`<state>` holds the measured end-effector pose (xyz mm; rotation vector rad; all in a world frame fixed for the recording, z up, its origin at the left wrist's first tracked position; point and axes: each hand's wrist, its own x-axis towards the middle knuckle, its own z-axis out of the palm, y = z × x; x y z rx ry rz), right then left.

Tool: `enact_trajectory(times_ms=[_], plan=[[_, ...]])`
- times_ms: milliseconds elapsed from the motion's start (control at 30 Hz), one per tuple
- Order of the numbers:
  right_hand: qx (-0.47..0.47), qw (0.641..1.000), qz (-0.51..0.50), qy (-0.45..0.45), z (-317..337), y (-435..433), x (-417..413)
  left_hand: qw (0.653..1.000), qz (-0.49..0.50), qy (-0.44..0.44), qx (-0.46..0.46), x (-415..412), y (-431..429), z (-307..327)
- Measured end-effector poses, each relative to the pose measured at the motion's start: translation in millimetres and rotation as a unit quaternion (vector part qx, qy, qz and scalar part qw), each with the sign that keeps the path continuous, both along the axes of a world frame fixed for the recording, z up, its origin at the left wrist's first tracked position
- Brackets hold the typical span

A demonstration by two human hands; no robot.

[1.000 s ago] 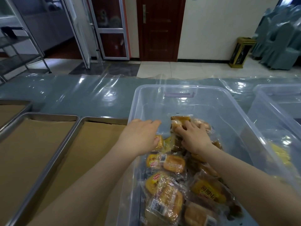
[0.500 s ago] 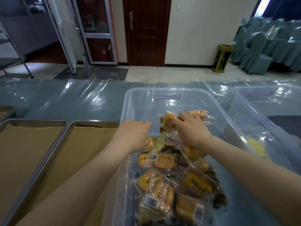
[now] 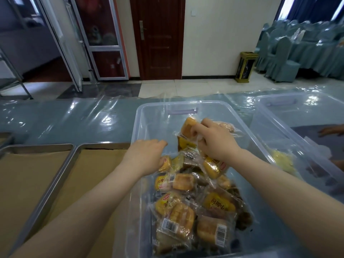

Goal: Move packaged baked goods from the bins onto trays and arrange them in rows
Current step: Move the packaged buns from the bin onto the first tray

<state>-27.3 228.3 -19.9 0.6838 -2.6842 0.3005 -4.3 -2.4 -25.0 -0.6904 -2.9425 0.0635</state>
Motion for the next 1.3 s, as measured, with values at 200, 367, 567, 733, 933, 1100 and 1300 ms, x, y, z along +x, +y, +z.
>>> enact_trajectory(times_ms=[200, 367, 567, 733, 933, 1100, 1300], plan=[[0.137, 0.988, 0.027, -0.064, 17, 25, 19, 0.995, -0.063, -0.053, -0.047, 18, 6, 5], [0.199, 0.974, 0.042, -0.1, 6, 29, 34, 0.954, -0.098, -0.245, -0.14, 39, 48, -21], [0.265, 0.955, 0.057, -0.123, -15, 18, 30, 0.886, -0.045, -0.386, -0.251, 45, 83, -76], [0.275, 0.95, 0.053, -0.138, -26, 16, 23, 0.895, -0.025, -0.367, -0.253, 35, 80, -99], [0.288, 0.943, 0.064, -0.156, -37, 15, 23, 0.884, -0.01, -0.386, -0.265, 22, 75, -96], [0.288, 0.941, 0.064, -0.162, -37, 15, 21, 0.893, -0.006, -0.379, -0.241, 22, 75, -83], [0.283, 0.943, 0.062, -0.164, -38, 14, 24, 0.932, -0.038, -0.289, -0.214, 25, 79, -68]])
